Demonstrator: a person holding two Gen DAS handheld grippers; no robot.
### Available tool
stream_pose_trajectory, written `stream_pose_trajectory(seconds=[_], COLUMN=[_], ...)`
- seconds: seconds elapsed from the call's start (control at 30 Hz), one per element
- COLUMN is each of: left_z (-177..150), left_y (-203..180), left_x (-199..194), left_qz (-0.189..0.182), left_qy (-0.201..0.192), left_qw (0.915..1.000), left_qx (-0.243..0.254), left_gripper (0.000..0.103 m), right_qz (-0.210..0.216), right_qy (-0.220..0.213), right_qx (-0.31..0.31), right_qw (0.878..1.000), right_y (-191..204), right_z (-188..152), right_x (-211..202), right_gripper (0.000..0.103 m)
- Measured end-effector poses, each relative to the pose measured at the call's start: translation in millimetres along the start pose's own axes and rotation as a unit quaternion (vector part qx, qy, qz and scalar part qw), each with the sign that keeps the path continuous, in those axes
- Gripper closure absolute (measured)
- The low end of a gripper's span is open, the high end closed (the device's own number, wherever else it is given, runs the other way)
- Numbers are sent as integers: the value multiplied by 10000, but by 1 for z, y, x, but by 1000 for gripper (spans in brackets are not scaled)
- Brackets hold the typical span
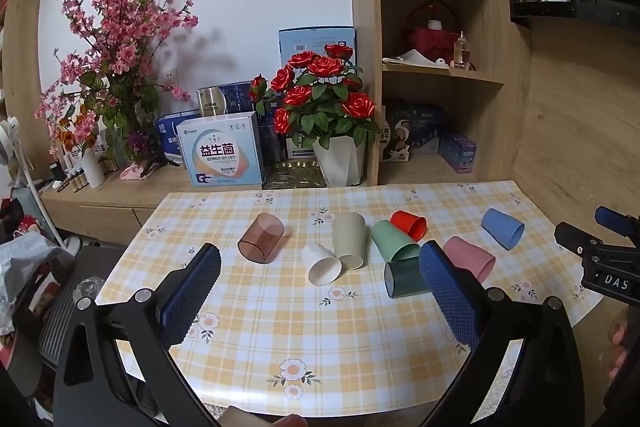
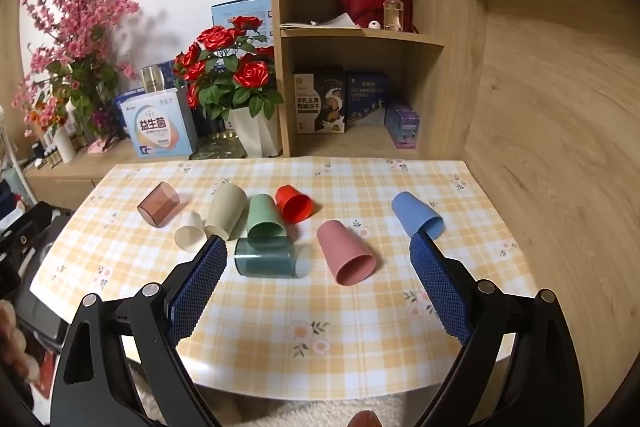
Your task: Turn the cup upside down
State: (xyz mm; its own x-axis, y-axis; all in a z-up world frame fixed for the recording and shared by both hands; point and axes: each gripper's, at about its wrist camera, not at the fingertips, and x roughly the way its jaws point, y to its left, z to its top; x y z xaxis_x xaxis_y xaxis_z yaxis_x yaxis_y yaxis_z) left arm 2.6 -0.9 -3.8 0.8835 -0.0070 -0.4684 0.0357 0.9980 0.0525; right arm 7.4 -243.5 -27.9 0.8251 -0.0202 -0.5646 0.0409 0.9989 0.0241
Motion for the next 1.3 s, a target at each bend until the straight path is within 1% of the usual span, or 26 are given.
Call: stream_pose_trajectory(seconds=[1.3], left_z=[-2], left_y=[2], left_x=[0], left_qz=[-12], left_qy=[4], left_qw=[10000], left_qx=[-10], left_gripper=[6], right_qz=[7], right_qy=[4], right_qx=[0], right_qw=[10000], right_y=[1], right_z=[1], right_x=[-2], right_gripper=[13])
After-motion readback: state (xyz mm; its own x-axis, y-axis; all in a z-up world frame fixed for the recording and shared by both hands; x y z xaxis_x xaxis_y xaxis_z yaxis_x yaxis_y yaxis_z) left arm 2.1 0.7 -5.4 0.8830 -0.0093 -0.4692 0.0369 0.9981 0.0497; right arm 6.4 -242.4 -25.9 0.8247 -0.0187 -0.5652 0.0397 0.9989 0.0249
